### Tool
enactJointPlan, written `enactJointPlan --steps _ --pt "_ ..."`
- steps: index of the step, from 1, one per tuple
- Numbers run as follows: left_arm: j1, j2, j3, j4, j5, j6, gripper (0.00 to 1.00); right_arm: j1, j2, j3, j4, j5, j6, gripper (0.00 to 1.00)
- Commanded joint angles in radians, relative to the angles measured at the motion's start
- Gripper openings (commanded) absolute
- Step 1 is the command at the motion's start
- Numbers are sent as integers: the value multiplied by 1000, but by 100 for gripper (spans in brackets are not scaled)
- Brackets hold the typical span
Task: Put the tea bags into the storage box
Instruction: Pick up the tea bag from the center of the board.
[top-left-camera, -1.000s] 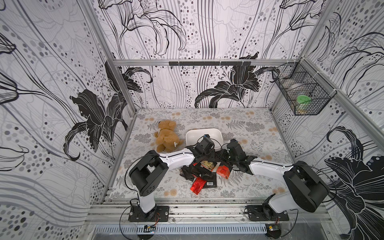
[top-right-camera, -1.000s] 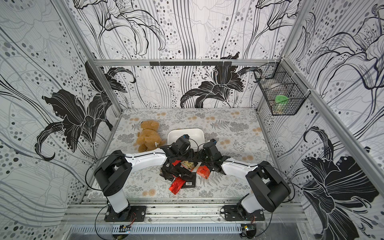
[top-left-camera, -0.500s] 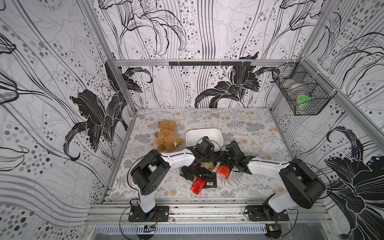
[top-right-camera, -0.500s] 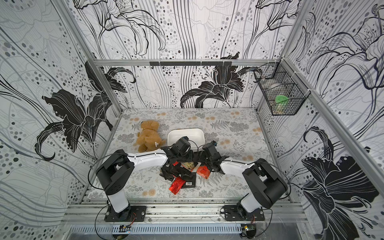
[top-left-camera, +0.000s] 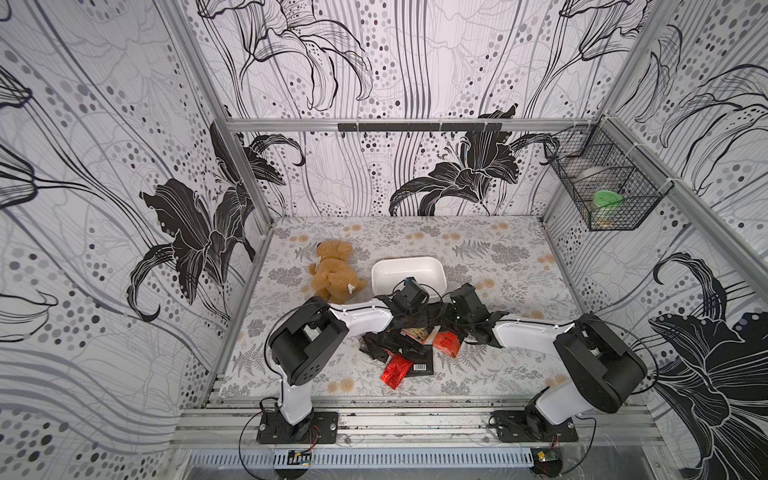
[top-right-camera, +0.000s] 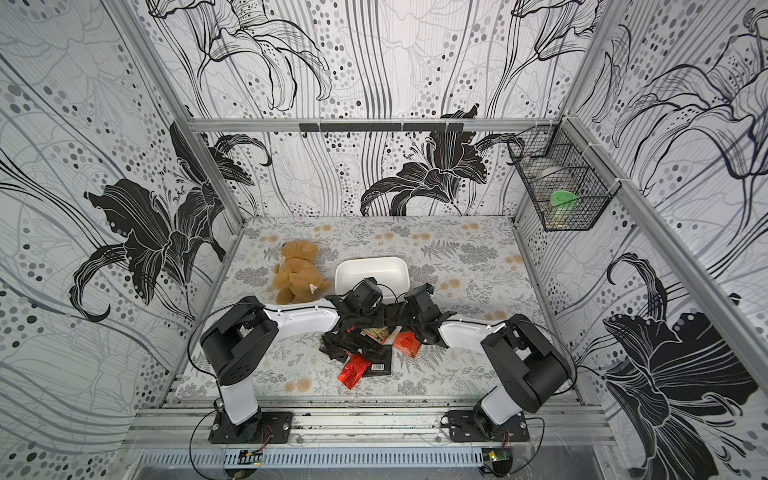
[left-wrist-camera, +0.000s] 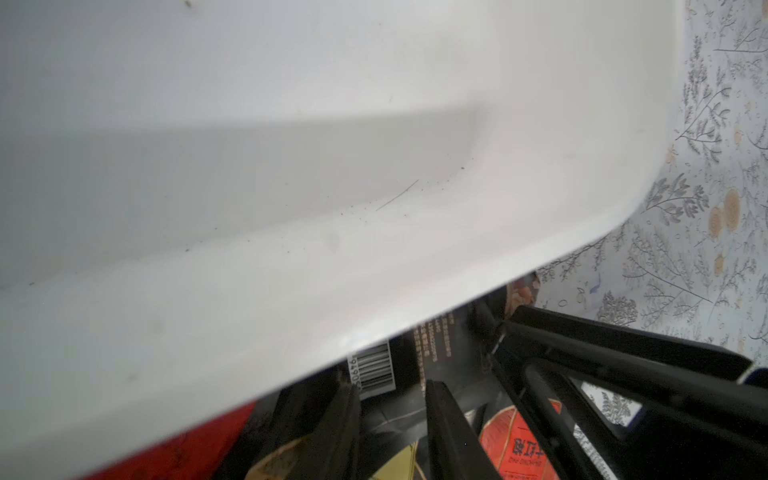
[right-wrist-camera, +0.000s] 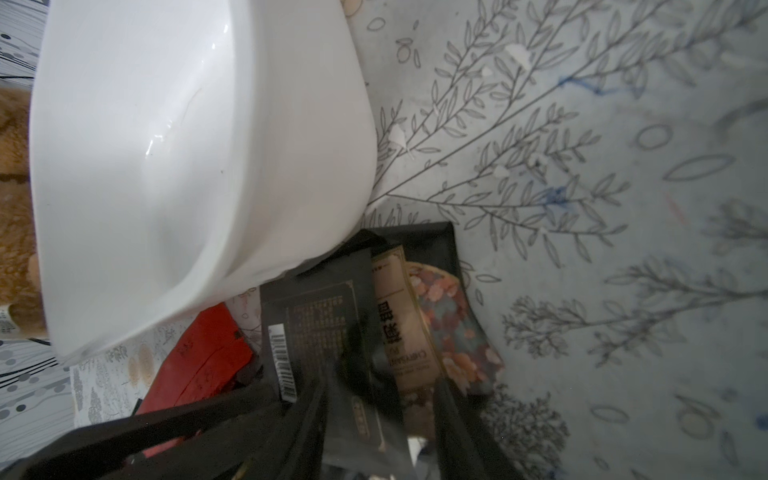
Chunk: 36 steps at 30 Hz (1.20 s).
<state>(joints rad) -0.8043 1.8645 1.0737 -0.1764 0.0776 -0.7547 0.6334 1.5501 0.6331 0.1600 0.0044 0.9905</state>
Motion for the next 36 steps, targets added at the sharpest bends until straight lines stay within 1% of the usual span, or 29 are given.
enactJointPlan --steps 1,10,12,14,16,27,31,36 --pt "4 16 -12 18 -25 -1 32 -4 18 0 27 -20 11 45" --pt "5 29 -12 19 -14 -1 31 -3 29 -7 91 -72 16 42" --pt "3 31 -13 24 -13 -3 31 -4 33 -7 100 -79 17 41" --pt "2 32 -16 31 -10 -2 27 -3 36 -9 108 -83 18 41" --pt "2 30 -14 32 -6 3 27 -4 40 -13 114 -88 20 41" --pt "3 34 -22 40 -18 5 26 -3 85 -7 95 -76 20 41" --pt "-2 33 -19 35 -42 22 26 -1 97 -19 124 -94 20 39" --pt "-1 43 -14 39 -25 23 26 -2 100 -18 131 -102 6 27"
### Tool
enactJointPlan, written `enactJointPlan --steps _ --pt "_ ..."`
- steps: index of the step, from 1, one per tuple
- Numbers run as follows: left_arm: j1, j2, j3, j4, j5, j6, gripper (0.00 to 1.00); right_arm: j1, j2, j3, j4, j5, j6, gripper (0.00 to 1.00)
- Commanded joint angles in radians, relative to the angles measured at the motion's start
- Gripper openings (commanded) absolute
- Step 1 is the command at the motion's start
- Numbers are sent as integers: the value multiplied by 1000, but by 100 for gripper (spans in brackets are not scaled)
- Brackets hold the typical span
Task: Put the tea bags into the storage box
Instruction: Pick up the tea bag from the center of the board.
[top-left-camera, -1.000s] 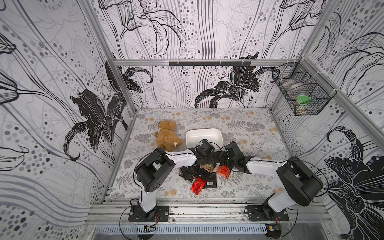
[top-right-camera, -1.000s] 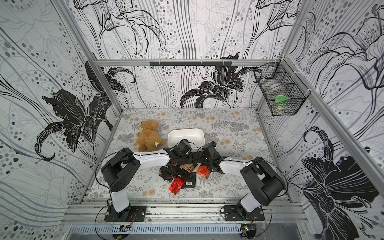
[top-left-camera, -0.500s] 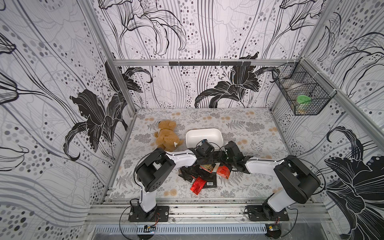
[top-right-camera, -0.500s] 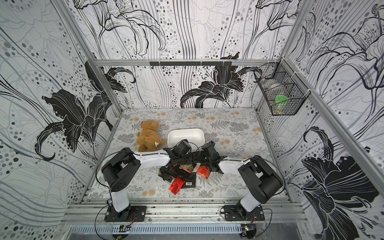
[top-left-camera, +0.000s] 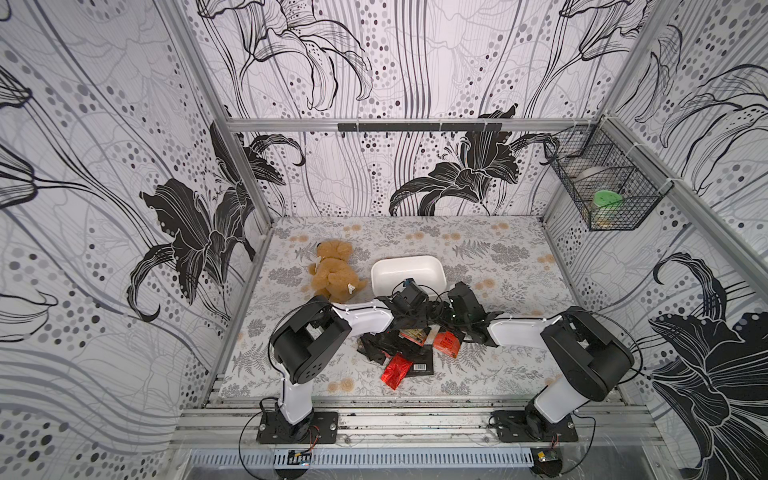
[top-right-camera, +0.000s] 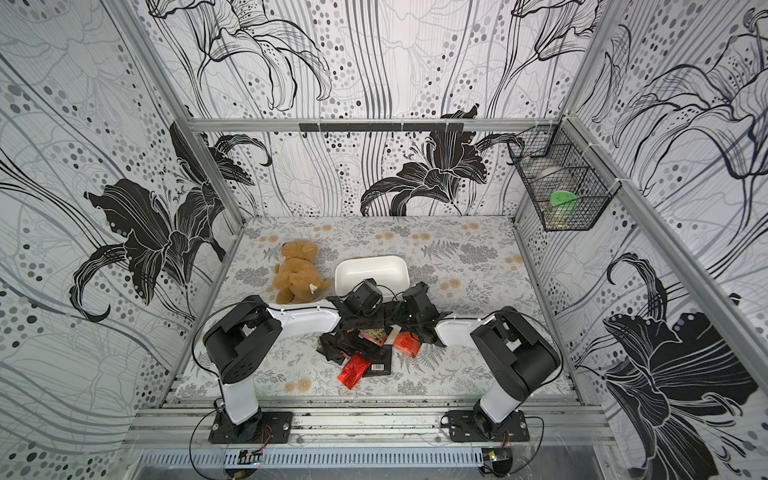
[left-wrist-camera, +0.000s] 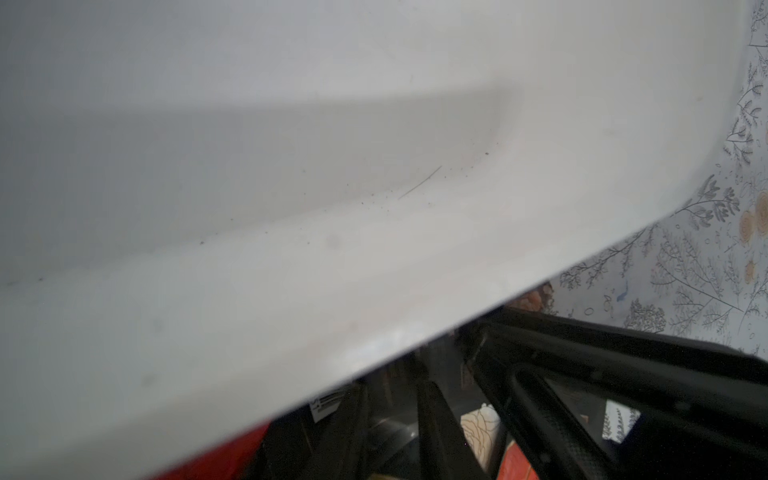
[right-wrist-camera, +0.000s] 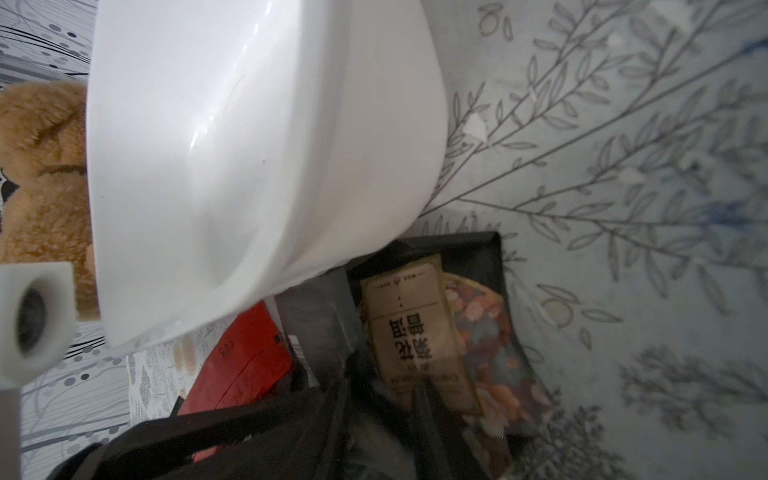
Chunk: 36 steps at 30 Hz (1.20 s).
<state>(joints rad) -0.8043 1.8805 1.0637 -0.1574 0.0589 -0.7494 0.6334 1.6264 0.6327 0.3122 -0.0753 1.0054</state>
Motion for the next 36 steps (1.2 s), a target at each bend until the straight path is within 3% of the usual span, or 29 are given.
enactJointPlan --steps 1,5,13,17,24,31,36 --pt "-4 27 -3 22 -1 20 26 -2 20 -20 -15 -24 -10 27" --pt "-4 26 -3 24 1 27 26 -2 13 -27 -2 -29 -23 22" --pt "-5 8 4 32 11 41 26 -1 -19 -46 55 -70 -56 0" --pt "-4 -40 -2 55 8 46 26 0 -55 -52 21 -58 -79 0" --pt "-11 -207 -50 123 -88 53 28 -1 -193 -61 -171 67 -128 0" --pt "-12 -319 -77 122 -209 68 43 -1 -324 -50 -354 168 -167 0" --pt "-10 -335 -59 68 -254 71 73 0 -407 -45 -401 157 -178 0"
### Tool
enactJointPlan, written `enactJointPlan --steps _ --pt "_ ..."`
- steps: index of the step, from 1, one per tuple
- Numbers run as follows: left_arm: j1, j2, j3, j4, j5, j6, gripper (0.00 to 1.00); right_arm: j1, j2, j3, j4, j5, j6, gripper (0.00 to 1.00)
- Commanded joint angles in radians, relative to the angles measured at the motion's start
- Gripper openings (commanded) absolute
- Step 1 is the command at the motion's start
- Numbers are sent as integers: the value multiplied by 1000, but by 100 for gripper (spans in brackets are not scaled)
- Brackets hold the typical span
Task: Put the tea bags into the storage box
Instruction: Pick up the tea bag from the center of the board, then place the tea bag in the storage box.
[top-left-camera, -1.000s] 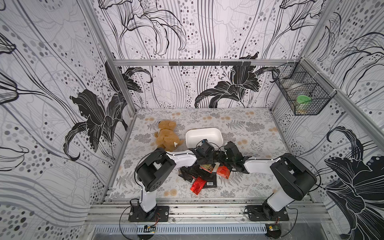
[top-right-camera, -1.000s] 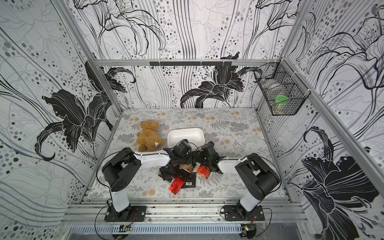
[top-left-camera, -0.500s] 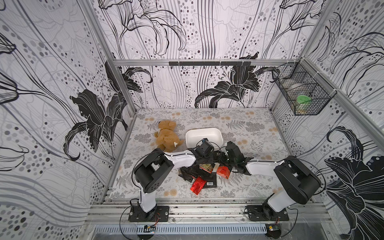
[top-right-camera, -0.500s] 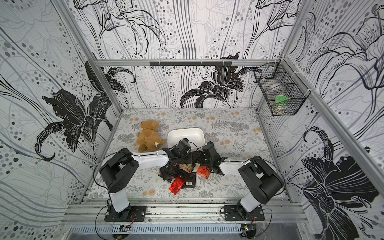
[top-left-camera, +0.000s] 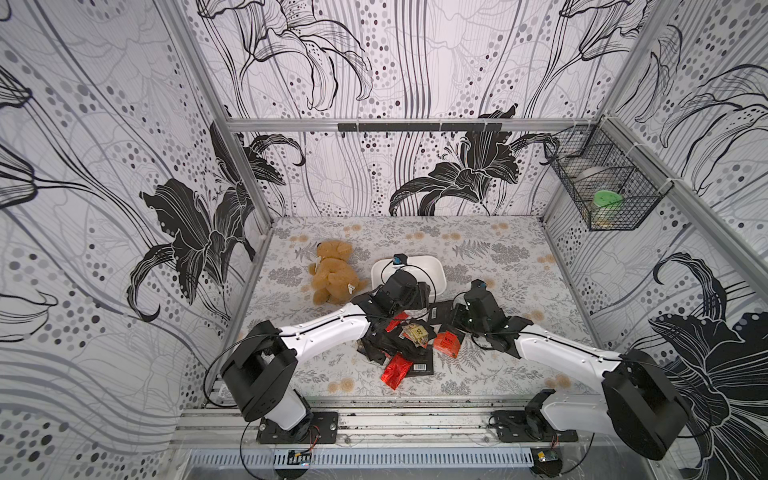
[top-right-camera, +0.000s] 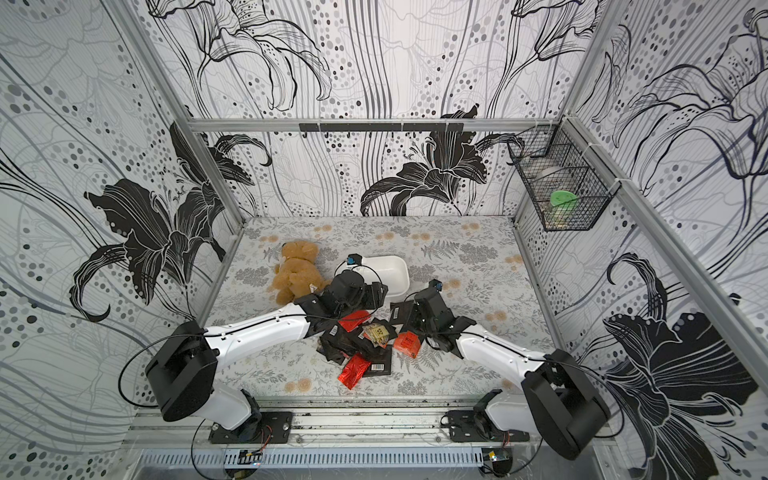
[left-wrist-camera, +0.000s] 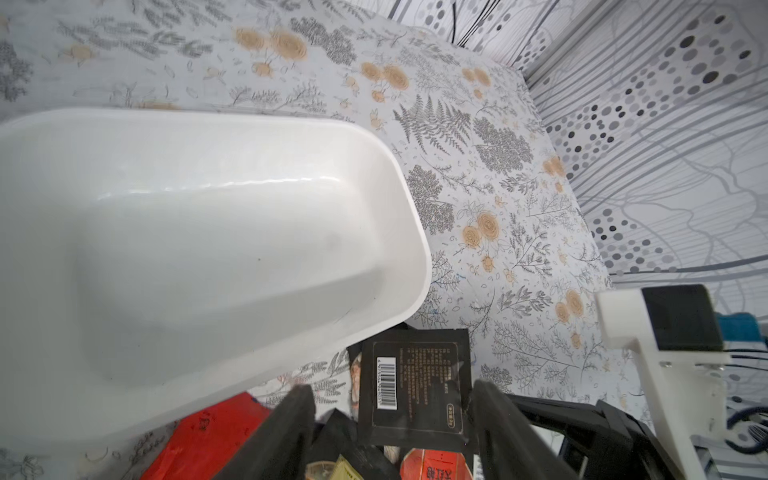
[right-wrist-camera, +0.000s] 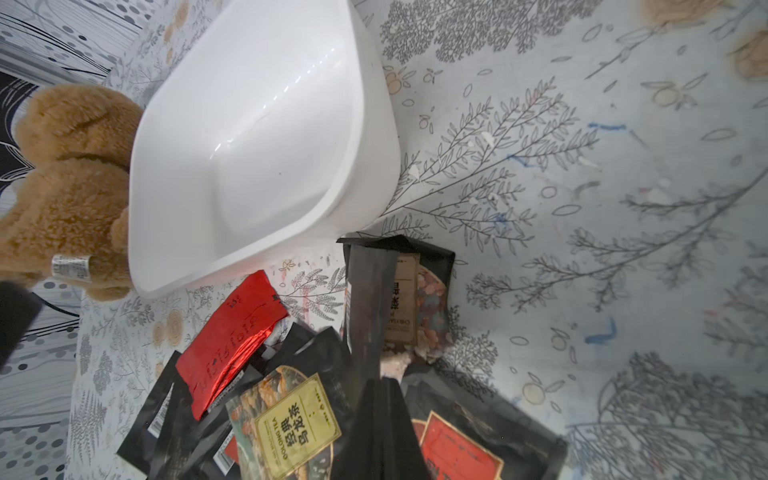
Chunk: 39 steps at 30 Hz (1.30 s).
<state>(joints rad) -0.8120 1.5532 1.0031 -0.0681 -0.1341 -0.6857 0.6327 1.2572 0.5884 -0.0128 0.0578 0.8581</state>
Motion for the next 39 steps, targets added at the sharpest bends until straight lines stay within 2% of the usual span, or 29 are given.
enactJointPlan --steps 1,4,8,13,19,25,36,37,39 --pt "-3 -4 13 -37 -56 9 76 0 -48 -2 -78 15 -28 0" --pt "-4 24 68 -96 -23 40 83 0 -76 -3 -77 -13 -30 0" --pt "1 7 61 -109 -77 29 99 1 -117 28 -95 -29 -40 0" --pt "30 -87 5 -69 -114 -34 97 0 -167 94 -126 -34 -67 0" --pt "76 -140 -41 -30 -65 -54 97 0 -144 178 -156 -13 -98 0" --pt "94 -167 -51 -41 -87 -54 97 0 -6 351 -142 -24 -154 0" --pt "118 -177 -52 -69 -103 -71 97 0 361 676 -157 -87 -192 0" --pt "119 -176 -49 -74 -108 -71 97 -1 375 682 -165 -73 -190 10" --pt "119 -176 -46 -79 -111 -73 97 -14 394 685 -189 -39 -190 36"
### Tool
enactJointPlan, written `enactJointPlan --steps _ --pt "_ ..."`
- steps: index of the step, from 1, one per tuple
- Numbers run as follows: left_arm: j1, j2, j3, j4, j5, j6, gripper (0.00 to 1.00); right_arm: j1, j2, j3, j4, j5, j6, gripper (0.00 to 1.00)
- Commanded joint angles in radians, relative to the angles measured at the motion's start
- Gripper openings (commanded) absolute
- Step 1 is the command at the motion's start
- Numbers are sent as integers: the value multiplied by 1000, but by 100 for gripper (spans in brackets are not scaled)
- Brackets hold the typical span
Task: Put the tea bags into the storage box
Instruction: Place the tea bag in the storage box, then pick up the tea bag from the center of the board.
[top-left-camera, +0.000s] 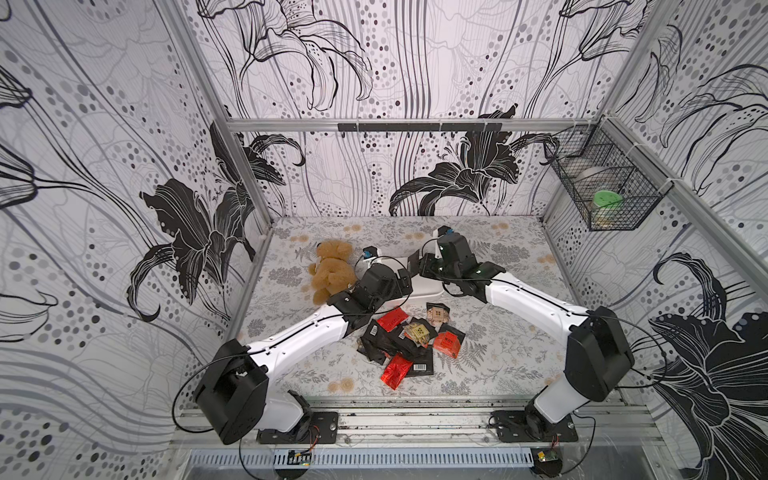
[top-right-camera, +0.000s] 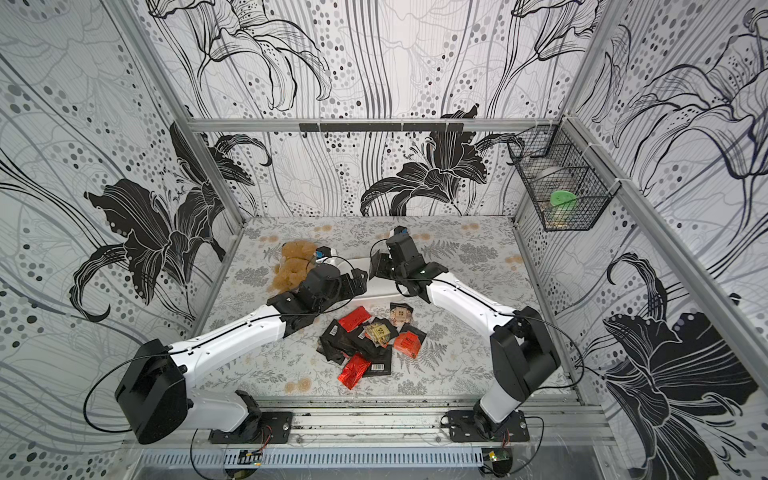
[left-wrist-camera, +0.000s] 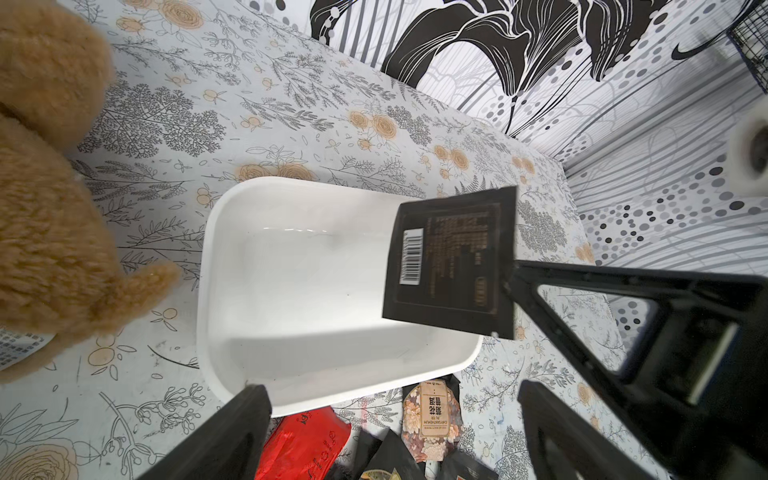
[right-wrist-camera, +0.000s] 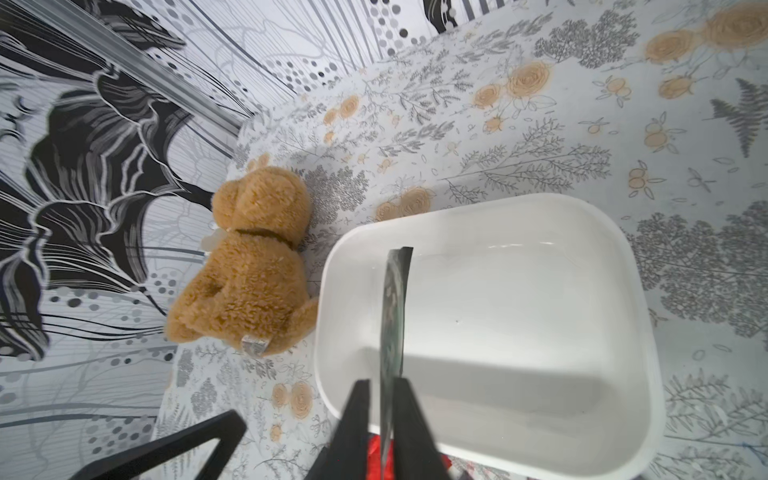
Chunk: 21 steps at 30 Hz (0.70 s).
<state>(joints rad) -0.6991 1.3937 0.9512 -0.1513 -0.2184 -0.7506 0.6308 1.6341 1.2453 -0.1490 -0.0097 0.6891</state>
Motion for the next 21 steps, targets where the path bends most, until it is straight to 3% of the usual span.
enactJointPlan --steps 1,4,10,16,21 --pt "7 -14 3 4 -23 -8 97 -24 24 25 -67 34 -23 45" --pt "7 -8 12 -6 -22 -4 98 -57 6 -10 -95 49 -34 57" --pt "7 6 19 19 67 16 100 -61 -140 -123 -152 172 -71 58" --pt "2 58 36 63 278 32 88 -61 -329 -290 -188 187 -49 58" --pt "-42 163 109 -33 366 28 78 -60 -529 -485 -195 139 35 58"
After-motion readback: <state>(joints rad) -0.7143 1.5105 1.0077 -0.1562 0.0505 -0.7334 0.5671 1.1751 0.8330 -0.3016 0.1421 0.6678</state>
